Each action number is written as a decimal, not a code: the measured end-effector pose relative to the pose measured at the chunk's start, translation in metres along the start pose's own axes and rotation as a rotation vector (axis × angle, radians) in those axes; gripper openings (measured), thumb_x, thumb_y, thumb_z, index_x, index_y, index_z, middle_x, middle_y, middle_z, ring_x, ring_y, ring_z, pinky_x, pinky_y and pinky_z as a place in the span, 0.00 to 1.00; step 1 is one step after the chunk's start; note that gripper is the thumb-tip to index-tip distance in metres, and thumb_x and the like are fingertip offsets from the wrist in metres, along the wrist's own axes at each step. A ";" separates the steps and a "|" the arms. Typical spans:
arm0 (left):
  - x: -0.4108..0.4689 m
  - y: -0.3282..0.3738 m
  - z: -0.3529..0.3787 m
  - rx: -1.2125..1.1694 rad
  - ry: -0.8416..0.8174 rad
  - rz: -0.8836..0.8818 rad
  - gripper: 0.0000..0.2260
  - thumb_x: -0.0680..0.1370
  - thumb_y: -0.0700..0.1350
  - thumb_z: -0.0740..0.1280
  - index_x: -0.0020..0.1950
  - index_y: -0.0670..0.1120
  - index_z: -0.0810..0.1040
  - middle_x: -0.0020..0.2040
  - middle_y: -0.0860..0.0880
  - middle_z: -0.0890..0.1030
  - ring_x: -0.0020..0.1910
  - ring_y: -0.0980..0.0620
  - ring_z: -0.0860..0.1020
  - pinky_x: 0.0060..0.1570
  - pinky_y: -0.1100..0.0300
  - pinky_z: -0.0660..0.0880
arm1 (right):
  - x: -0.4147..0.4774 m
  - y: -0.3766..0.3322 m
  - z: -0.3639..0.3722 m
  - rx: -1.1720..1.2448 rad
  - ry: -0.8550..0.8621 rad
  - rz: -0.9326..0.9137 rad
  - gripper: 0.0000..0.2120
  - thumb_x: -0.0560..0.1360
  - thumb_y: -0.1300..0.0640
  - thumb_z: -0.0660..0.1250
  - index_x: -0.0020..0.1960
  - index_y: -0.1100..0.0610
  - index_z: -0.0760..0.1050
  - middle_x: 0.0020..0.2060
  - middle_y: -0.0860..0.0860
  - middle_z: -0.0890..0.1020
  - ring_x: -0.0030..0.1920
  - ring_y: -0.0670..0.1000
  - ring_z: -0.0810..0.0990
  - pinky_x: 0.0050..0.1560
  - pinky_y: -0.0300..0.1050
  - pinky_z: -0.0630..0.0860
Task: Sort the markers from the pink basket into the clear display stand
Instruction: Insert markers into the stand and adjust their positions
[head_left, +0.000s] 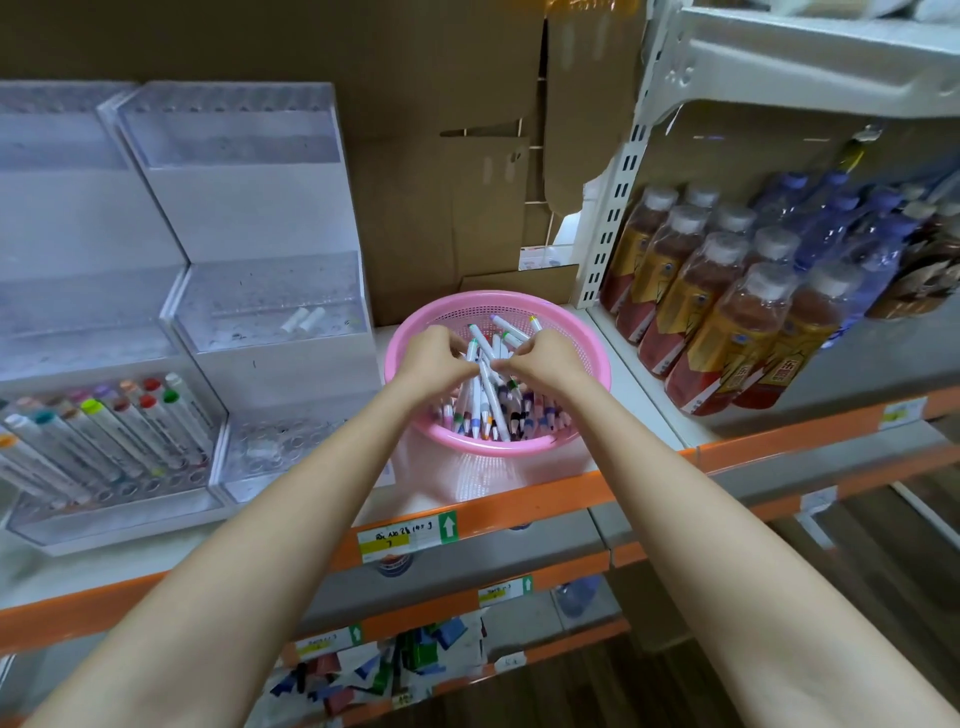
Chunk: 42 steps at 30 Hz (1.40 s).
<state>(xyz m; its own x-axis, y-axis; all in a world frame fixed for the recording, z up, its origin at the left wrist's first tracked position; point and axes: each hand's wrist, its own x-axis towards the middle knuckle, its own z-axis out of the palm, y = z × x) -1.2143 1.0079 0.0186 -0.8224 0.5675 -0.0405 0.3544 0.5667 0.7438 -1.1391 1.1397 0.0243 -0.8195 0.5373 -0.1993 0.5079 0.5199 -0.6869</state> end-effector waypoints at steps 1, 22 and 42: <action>0.000 0.000 -0.001 -0.031 0.008 0.013 0.08 0.71 0.36 0.68 0.50 0.38 0.80 0.45 0.38 0.81 0.38 0.47 0.78 0.42 0.45 0.80 | -0.001 -0.001 0.000 0.041 0.006 -0.018 0.14 0.72 0.54 0.73 0.32 0.61 0.78 0.26 0.50 0.74 0.27 0.49 0.71 0.33 0.43 0.69; -0.072 0.000 -0.082 -0.238 0.391 0.368 0.23 0.74 0.35 0.68 0.65 0.53 0.74 0.43 0.52 0.78 0.43 0.53 0.79 0.46 0.59 0.79 | -0.080 -0.064 0.005 0.325 0.003 -0.537 0.38 0.68 0.71 0.65 0.70 0.42 0.63 0.47 0.63 0.77 0.38 0.56 0.78 0.38 0.53 0.83; -0.175 -0.121 -0.217 -0.214 0.557 0.289 0.16 0.76 0.37 0.68 0.62 0.50 0.76 0.39 0.55 0.78 0.39 0.58 0.80 0.43 0.63 0.78 | -0.128 -0.196 0.149 0.197 0.072 -0.751 0.28 0.75 0.67 0.65 0.71 0.48 0.65 0.34 0.50 0.74 0.36 0.55 0.81 0.43 0.58 0.80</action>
<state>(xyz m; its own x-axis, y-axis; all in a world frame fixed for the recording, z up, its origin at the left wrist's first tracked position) -1.2097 0.7105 0.0805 -0.8351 0.2524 0.4888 0.5462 0.2739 0.7916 -1.1731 0.8696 0.0801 -0.9026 0.1328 0.4095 -0.2386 0.6375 -0.7325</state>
